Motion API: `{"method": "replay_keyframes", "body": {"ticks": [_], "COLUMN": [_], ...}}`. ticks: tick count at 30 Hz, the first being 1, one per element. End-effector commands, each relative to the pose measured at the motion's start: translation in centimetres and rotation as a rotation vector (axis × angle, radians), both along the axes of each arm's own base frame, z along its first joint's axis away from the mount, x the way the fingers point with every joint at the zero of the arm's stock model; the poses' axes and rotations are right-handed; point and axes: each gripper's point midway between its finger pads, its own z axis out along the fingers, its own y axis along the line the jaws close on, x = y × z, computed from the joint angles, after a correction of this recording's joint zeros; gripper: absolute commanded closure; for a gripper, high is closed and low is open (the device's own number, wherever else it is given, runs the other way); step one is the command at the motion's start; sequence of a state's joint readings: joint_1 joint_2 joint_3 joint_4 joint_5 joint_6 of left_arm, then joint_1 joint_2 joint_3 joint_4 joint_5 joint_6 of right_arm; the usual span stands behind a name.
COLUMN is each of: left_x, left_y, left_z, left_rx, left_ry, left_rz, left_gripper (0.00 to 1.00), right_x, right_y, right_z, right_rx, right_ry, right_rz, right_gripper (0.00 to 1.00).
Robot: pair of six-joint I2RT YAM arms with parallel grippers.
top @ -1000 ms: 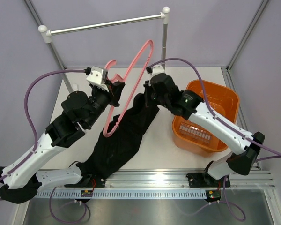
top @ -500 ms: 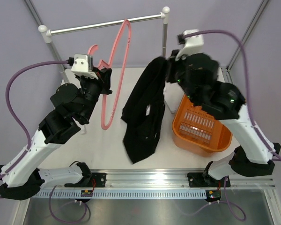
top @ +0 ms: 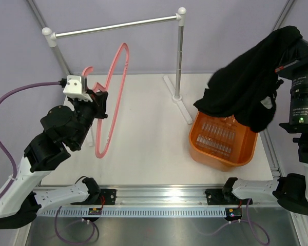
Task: Remove the shorts from the hanger
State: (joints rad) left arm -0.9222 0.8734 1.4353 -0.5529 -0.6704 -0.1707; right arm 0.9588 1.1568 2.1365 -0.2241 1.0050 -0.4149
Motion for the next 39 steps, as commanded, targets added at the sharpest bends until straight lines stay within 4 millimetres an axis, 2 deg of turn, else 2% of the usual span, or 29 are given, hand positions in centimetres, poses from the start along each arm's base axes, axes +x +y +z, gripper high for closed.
{"method": "replay_keyframes", "body": {"ticks": [1, 4, 9, 12, 13, 16, 17, 19, 20, 22, 23, 25, 26, 27, 28, 30, 31, 32, 35, 39], "left_x": [0.1, 0.1, 0.4, 0.5, 0.5, 0.7, 0.8, 1.2, 1.4, 1.7, 2.1, 2.4, 3.3, 3.7, 4.0, 5.5, 5.8, 6.7, 8.0, 10.2], "left_y": [-0.1, -0.2, -0.7, -1.0, -1.0, -1.3, -1.2, -1.5, -1.3, -1.4, -1.5, -1.2, -1.5, -1.5, -1.5, -1.6, -1.7, -1.7, -1.5, -1.1], "left_z": [-0.6, -1.1, -1.5, -1.7, -1.7, -1.8, -2.1, -2.1, -2.4, -2.1, -2.3, -1.2, -1.5, -1.1, -1.1, -0.3, -0.1, 0.5, 1.3, 2.5], "left_rx": [-0.007, 0.001, 0.012, 0.021, 0.023, 0.035, 0.05, 0.068, 0.081, 0.086, 0.096, 0.082, 0.081, 0.07, 0.068, 0.047, 0.045, 0.044, 0.047, 0.039], "left_ry": [0.013, 0.019, 0.026, 0.035, 0.036, 0.044, 0.054, 0.067, 0.084, 0.088, 0.101, 0.106, 0.131, 0.137, 0.151, 0.166, 0.177, 0.173, 0.164, 0.155], "left_rz": [0.011, 0.008, 0.002, -0.004, -0.006, -0.006, -0.001, 0.01, 0.019, 0.02, 0.023, 0.017, 0.002, -0.004, -0.017, -0.044, -0.059, -0.064, -0.064, -0.062], "left_gripper": [1.0, 1.0, 1.0, 1.0, 1.0, 1.0, 1.0, 1.0, 1.0, 1.0, 1.0, 1.0, 1.0, 1.0, 1.0, 1.0, 1.0, 1.0, 1.0, 1.0], "right_x": [1.8, 2.5, 4.6, 5.8, 6.3, 7.2, 8.1, 8.3, 9.4, 9.1, 9.7, 8.6, 8.6, 8.2, 7.5, 6.9, 6.3, 6.0, 5.2, 4.6], "right_y": [1.2, 2.3, 4.6, 5.0, 4.3, 3.9, 3.1, 2.3, 1.3, 0.8, 0.3, 0.4, 0.8, 1.4, 1.8, 2.7, 2.7, 3.0, 3.0, 3.1], "right_z": [-1.0, -2.3, -5.9, -7.8, -8.3, -10.9, -12.7, -15.5, -18.8, -22.3, -26.4, -29.1, -32.7, -34.1, -36.7, -39.0, -39.5, -41.2, -41.7, -40.7], "right_rx": [-0.054, -0.069, -0.114, -0.118, -0.116, -0.089, -0.064, -0.051, -0.02, 0.01, 0.031, 0.073, 0.082, 0.105, 0.115, 0.158, 0.171, 0.173, 0.177, 0.171], "right_ry": [0.039, 0.064, 0.142, 0.192, 0.208, 0.267, 0.3, 0.368, 0.432, 0.5, 0.578, 0.607, 0.672, 0.696, 0.741, 0.779, 0.776, 0.807, 0.808, 0.786], "right_rz": [-0.091, -0.068, -0.054, -0.044, -0.068, -0.052, -0.078, -0.081, -0.117, -0.082, -0.102, -0.064, -0.054, -0.023, 0.004, 0.054, 0.064, 0.077, 0.1, 0.126], "right_gripper": [1.0, 1.0, 1.0, 1.0, 1.0, 1.0, 1.0, 1.0, 1.0, 1.0, 1.0, 1.0, 0.99, 0.96, 0.89, 0.75, 0.64, 0.58, 0.37, 0.24]}}
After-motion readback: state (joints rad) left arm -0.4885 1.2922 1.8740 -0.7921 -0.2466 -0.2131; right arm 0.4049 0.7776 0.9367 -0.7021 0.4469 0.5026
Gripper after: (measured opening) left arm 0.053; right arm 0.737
